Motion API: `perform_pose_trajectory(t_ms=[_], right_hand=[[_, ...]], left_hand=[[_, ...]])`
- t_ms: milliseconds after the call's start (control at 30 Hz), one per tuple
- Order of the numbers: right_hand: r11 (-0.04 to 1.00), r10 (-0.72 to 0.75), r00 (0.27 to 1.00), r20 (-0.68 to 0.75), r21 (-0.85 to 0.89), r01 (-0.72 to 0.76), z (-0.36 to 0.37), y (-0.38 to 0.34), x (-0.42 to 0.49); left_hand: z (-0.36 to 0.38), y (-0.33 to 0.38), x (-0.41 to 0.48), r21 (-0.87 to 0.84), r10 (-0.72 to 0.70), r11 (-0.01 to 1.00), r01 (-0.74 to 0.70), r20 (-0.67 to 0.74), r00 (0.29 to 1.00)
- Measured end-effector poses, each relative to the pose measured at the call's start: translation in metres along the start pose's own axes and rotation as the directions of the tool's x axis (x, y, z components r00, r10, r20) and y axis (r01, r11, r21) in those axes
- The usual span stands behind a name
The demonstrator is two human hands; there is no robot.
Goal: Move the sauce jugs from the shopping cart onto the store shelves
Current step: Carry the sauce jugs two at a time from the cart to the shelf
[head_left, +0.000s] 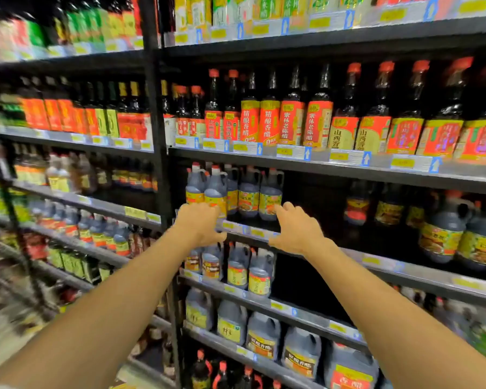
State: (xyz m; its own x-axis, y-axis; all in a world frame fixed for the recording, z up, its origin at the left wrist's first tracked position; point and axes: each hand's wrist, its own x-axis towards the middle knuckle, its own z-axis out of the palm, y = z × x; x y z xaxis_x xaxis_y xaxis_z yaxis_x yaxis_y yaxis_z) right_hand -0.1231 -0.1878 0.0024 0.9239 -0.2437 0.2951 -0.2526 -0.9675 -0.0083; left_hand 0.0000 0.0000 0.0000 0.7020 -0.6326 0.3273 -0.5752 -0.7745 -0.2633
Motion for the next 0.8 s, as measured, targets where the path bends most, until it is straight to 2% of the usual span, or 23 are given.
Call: perform_pose_trajectory(t_ms=[233,433,800], right_hand=[[0.98,-0.183,0.983,0.026,0.088,0.18,0.049,-0.147,0.07],[0.929,-0.345,0.937,0.05,0.158,0.333,0.094,-0.286,0.121],[0.764,-0.618,0.781,0.088,0.302,0.57,0.172,-0.49,0.232]], left_hand=[[0.047,-0.139,-0.038,0.004,-0.132,0.991,0.132,0.056,0.99],[0.085,-0.26,-0.078,0.048,-0.274,0.962,0.27,0.127,0.953],[0.169,-0.435,-0.127,0.23,-0.536,0.841,0.49,0.225,0.814]])
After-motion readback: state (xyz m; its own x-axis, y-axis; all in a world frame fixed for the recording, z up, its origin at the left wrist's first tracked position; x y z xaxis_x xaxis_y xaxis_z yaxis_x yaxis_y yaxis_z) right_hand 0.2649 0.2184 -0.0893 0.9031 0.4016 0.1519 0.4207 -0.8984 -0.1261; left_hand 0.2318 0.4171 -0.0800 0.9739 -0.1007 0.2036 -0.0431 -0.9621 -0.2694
